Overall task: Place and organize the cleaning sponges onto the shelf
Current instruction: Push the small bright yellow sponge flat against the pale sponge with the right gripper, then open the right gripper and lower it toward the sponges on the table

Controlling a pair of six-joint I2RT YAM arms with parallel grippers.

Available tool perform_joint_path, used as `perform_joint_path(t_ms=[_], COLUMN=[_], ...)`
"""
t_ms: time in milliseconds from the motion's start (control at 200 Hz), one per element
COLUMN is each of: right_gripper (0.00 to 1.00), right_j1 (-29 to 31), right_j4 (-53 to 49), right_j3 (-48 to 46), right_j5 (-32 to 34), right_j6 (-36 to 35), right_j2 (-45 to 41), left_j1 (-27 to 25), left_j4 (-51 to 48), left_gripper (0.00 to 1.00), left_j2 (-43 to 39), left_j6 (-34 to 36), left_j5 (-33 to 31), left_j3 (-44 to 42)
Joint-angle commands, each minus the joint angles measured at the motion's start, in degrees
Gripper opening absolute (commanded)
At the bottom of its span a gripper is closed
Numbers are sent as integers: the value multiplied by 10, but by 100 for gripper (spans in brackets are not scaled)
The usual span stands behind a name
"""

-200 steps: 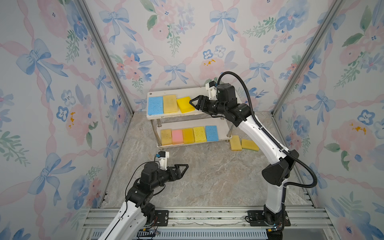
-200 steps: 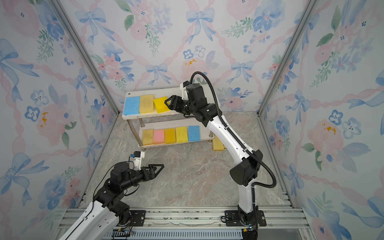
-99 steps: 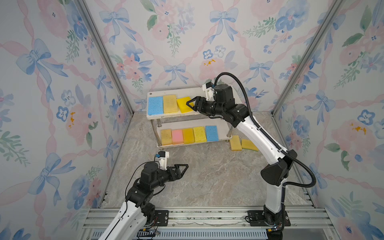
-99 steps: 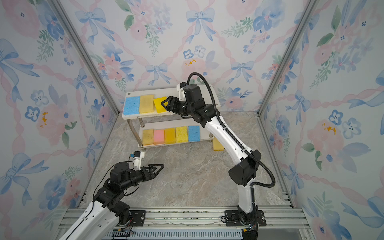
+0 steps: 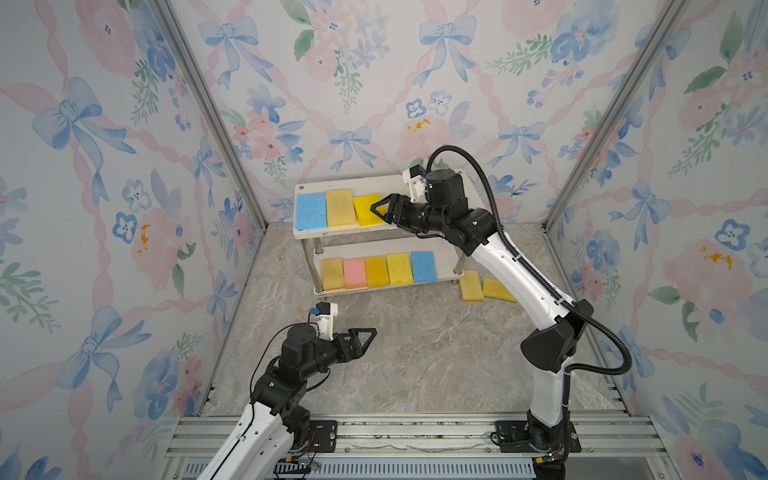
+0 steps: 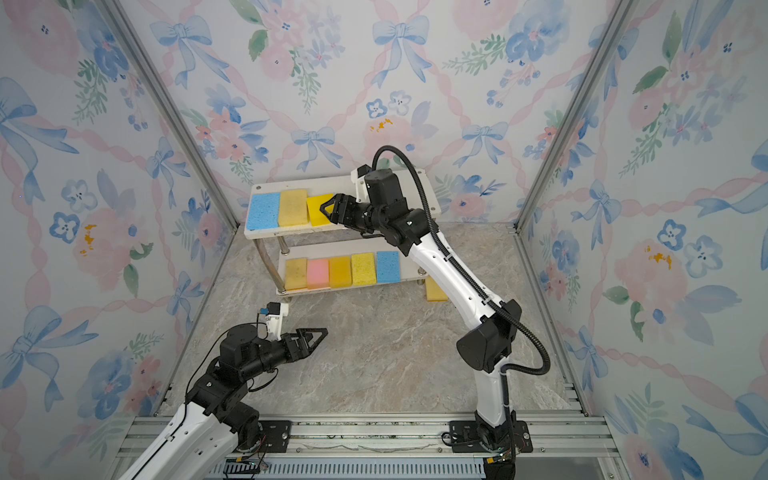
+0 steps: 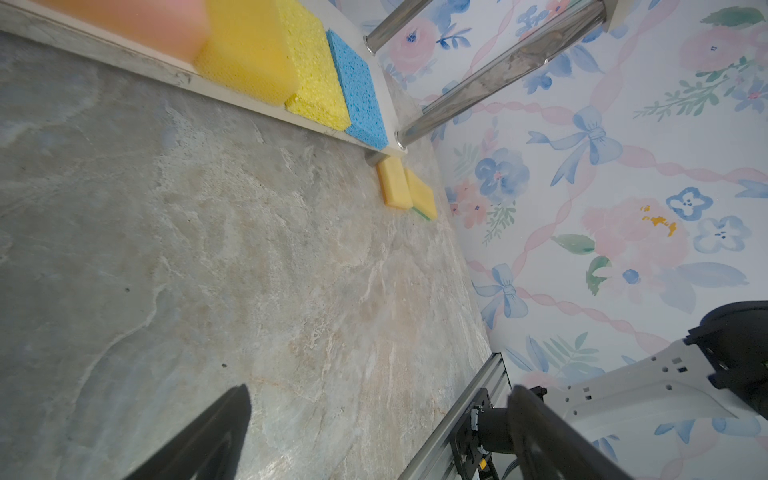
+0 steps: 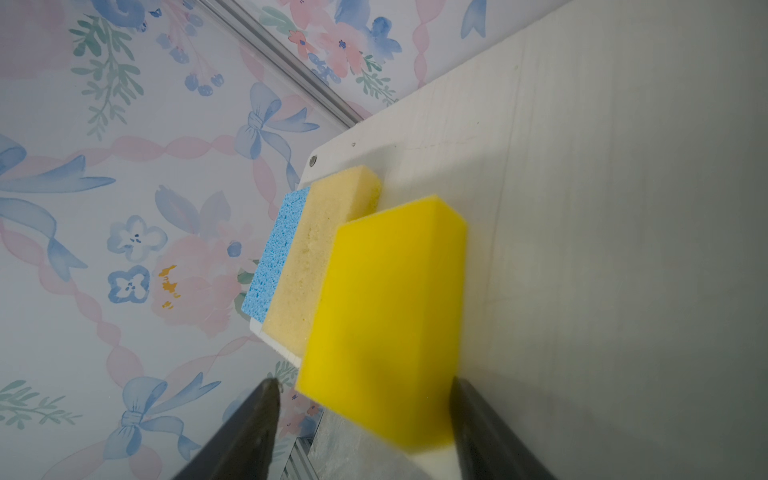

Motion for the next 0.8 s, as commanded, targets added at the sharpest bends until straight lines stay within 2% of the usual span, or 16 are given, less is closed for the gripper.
perform_joint_path(t_ms=[0,225,505,685,795], right_gripper=[68,68,68,68,69], right_j1=[10,15,1,-35,-71], right_j4=[2,4,-16,-29,-50], right_j3=[16,6,-24,-81,-152], right_j5=[-9,-3,35,44,68], right_j6=[5,3,-24,-52,-89], right_j2=[2,-10,-50,-124,-208], left_j1=[5,5,5,6,5], left_j4=[0,0,0,-1,0], left_gripper=[98,98,98,98,98], left_j2=[-7,-8,-10,-5,-3], left_j6=[12,12,11,12,13], left_j5=[7,8,8,10,11], left_j3=[-3,-3,-4,-2,-2])
